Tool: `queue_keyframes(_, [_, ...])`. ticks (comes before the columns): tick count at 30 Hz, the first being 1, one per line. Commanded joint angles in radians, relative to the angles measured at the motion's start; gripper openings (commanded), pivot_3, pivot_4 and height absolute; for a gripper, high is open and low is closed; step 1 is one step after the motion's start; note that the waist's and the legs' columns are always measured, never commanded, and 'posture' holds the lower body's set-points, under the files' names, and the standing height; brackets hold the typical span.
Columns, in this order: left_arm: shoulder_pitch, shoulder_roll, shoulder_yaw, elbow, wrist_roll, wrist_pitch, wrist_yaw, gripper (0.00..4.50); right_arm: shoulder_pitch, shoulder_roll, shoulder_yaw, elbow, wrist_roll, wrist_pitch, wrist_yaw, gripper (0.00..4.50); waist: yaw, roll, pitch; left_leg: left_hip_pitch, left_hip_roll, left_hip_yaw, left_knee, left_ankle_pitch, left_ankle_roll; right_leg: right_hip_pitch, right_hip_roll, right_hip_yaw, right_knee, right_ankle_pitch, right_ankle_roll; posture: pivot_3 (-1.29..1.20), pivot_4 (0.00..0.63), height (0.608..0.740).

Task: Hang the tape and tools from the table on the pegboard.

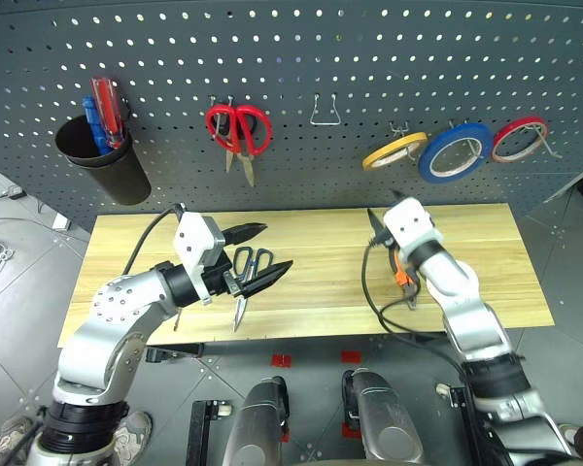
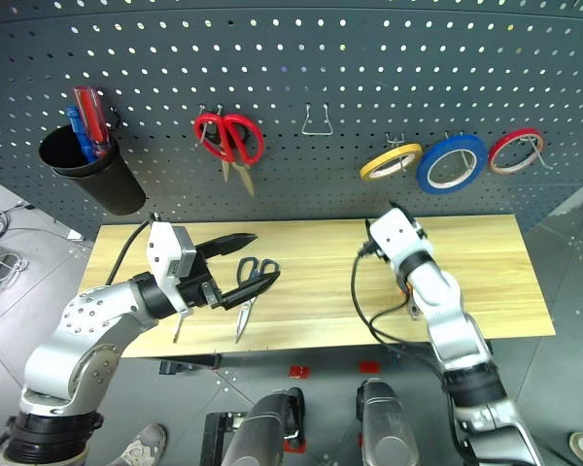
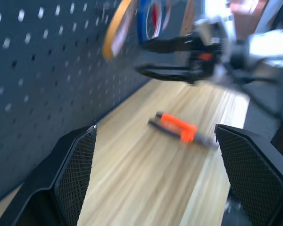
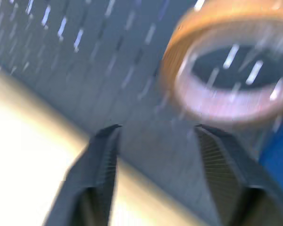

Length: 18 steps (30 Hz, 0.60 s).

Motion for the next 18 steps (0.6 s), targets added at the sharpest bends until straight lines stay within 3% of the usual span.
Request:
queue_keyframes(1, [0.04, 0.081, 0.01, -0.018, 0.027, -0.012, -0.076, 4.22, 0.083, 0.016, -0.037, -0.145, 0.043, 0.201, 0.031, 3.95, -0.001, 0.0, 0.0, 0.0, 0.0, 0.0, 0.0, 0.0, 0.001, 0.0, 0.0, 0.0, 0.0, 0.0, 0.0, -0.26, 0.337, 0.74])
queue_keyframes(3, [0.092, 0.155, -0.002, 0.013, 0.073, -0.056, -0.15, 4.22, 0.099, 0.059, -0.066, -0.175, 0.046, 0.389, 0.001, 4.47, -0.01, 0.0, 0.0, 0.001, 0.0, 0.0, 0.0, -0.001, 0.001, 0.0, 0.0, 0.001, 0.001, 0.0, 0.0, -0.26, 0.337, 0.74])
queue_keyframes(7, [0.152, 0.211, -0.019, 0.037, 0.105, -0.104, -0.222, 4.22, -0.028, 0.133, -0.109, -0.048, 0.06, 0.644, -0.049, 4.47, -0.021, 0.002, 0.001, 0.001, 0.001, 0.0, -0.001, -0.001, 0.001, -0.004, 0.0, 0.002, 0.003, 0.003, -0.006, -0.28, 0.336, 0.74])
queue_keyframes(18, [0.17, 0.18, -0.047, 0.003, 0.118, -0.101, -0.215, 4.22, -0.237, 0.182, -0.205, 0.281, 0.085, 0.725, -0.192, 4.47, -0.024, 0.002, 0.001, -0.015, 0.001, 0.002, 0.0, 0.005, 0.0, -0.019, 0.0, 0.0, 0.004, 0.005, -0.008, -0.25, 0.328, 0.74])
